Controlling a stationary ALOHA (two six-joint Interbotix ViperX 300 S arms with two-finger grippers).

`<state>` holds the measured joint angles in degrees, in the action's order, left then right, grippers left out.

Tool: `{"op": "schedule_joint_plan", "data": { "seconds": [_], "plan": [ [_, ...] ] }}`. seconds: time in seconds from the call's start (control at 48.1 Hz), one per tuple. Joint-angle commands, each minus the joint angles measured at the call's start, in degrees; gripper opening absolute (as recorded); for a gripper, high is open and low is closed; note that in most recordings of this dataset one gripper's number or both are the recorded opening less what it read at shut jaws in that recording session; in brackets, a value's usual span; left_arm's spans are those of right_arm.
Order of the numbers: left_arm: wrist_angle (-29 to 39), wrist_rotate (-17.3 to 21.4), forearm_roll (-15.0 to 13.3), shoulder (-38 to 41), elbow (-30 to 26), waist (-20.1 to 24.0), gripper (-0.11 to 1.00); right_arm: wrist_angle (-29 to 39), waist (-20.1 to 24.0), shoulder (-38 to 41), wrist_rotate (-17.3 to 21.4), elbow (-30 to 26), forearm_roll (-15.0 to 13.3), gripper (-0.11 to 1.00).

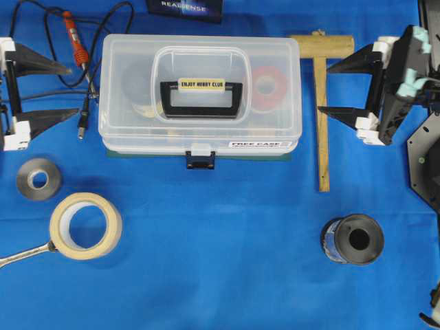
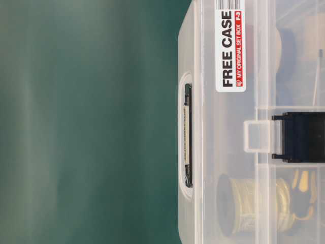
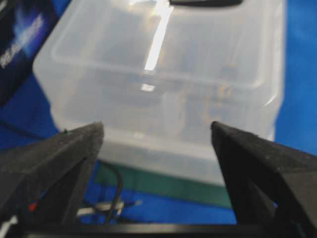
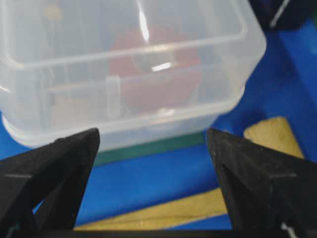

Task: Open the tool box with both arms.
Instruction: 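Position both open grippers at the lid edges on either side of the box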

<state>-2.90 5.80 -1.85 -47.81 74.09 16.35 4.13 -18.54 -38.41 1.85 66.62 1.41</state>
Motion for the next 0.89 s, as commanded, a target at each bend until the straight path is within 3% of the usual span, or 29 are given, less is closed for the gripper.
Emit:
{"op": "schedule_joint_plan", "data": {
  "seconds": [0.0, 0.374, 0.873],
  "plan": [
    [-0.7, 0.1, -0.1, 2.5, -0.6, 0.4, 0.90, -0.2, -0.5, 2.3, 0.1, -1.6, 0.0, 0.86],
    [-6.6, -0.1, 0.0, 11.2, -2.3, 0.4, 0.90, -1.1, -0.5, 9.5, 0.1, -4.2, -0.2, 0.86],
    [-7.9, -0.1, -0.1, 19.3, -6.9, 0.1, 0.90, -2.2, -0.1, 10.6, -0.8, -6.2, -0.4, 0.86]
  ]
}}
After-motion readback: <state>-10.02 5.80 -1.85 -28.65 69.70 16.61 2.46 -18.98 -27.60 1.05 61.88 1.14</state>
